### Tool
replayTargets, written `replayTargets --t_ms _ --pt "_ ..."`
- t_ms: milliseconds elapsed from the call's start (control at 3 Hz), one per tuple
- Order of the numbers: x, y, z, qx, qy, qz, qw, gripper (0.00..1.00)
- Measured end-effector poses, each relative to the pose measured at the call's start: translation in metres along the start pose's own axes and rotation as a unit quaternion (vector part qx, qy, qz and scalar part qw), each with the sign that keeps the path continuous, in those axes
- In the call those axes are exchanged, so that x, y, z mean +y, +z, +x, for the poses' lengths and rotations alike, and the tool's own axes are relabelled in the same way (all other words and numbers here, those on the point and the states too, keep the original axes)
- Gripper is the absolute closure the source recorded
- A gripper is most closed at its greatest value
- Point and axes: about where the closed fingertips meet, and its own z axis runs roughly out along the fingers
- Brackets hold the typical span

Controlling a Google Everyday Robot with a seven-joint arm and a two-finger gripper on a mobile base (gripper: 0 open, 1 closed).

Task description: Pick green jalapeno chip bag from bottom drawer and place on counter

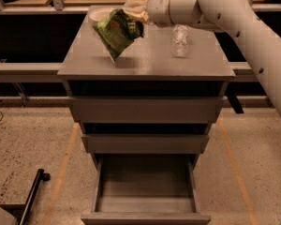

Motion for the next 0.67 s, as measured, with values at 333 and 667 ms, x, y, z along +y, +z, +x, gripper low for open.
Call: replayTargets --t_ms 333,667 --pt "-0.0209 0.0142 0.0267 0.007 0.010 0.032 0.9994 0.83" --pt "-0.0207 0.0168 0.0265 0.006 0.010 0.032 0.9994 0.58"
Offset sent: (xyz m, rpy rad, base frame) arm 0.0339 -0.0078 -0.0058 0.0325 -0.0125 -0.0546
